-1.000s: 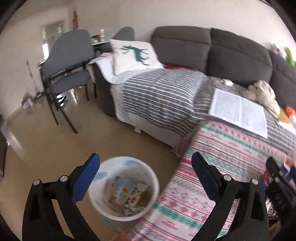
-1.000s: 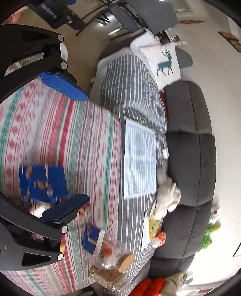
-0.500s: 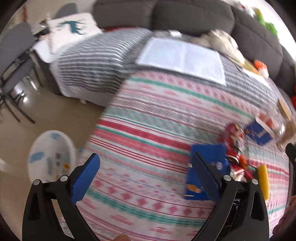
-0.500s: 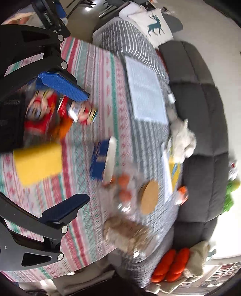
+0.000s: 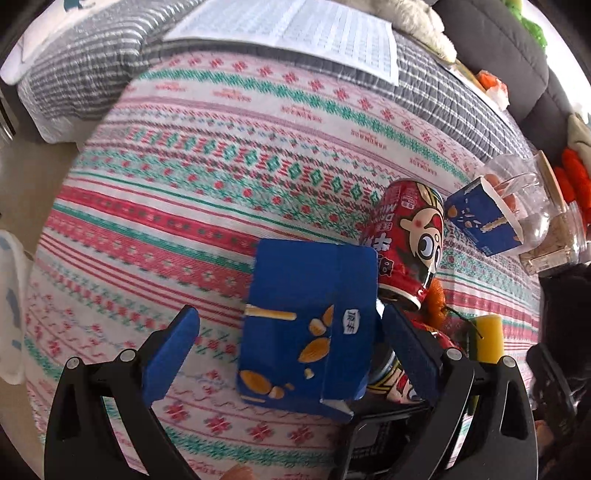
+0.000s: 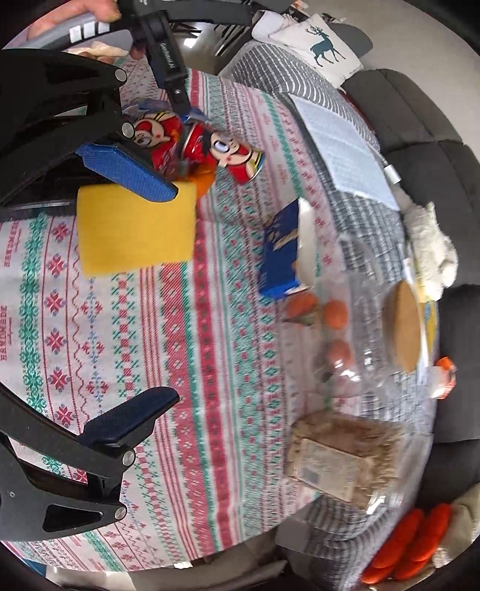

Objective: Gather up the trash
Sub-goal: 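Lift the blue box with the left tool while the right tool grasps the yellow sponge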

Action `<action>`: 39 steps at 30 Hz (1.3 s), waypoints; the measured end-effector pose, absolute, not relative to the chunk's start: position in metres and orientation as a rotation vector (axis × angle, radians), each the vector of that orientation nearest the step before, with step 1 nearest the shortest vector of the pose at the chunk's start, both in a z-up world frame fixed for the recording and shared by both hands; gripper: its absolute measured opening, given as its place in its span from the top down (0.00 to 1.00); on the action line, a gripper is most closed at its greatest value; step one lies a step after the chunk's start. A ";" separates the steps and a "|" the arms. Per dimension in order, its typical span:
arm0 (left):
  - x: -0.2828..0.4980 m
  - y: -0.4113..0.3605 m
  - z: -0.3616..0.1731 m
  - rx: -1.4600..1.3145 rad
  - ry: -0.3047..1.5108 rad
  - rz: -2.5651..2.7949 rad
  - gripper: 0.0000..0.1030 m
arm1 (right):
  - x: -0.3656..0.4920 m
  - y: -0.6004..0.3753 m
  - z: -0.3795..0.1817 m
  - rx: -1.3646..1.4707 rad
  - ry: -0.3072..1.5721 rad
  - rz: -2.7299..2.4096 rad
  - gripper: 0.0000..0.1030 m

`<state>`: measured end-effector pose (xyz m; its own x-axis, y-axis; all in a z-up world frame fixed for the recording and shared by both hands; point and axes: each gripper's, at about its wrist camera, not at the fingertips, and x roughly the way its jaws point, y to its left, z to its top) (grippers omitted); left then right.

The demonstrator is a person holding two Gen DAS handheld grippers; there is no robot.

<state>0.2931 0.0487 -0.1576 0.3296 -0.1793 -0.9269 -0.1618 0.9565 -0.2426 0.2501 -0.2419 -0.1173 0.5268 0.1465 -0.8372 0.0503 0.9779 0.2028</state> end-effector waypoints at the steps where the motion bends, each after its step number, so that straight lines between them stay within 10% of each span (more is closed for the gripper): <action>1: 0.295 0.049 -0.158 -0.328 1.247 -0.021 0.07 | 0.251 -0.244 -0.119 0.220 1.022 0.063 0.07; 8: 0.301 0.047 -0.171 -0.375 1.295 -0.056 0.07 | 0.255 -0.247 -0.126 0.273 1.059 0.108 0.07; 12: 0.298 0.047 -0.165 -0.382 1.289 -0.085 0.30 | 0.257 -0.240 -0.130 0.257 1.087 0.132 0.07; 31: 0.264 0.055 -0.117 -0.359 1.153 -0.111 0.31 | 0.272 -0.215 -0.158 0.304 1.217 0.266 0.07; 34: 0.262 0.054 -0.118 -0.349 1.153 -0.109 0.31 | 0.272 -0.217 -0.156 0.340 1.200 0.309 0.23; 35: 0.262 0.055 -0.118 -0.347 1.151 -0.107 0.31 | 0.271 -0.218 -0.154 0.345 1.200 0.313 0.42; 39: 0.262 0.056 -0.118 -0.345 1.149 -0.102 0.31 | 0.269 -0.220 -0.150 0.334 1.183 0.303 0.47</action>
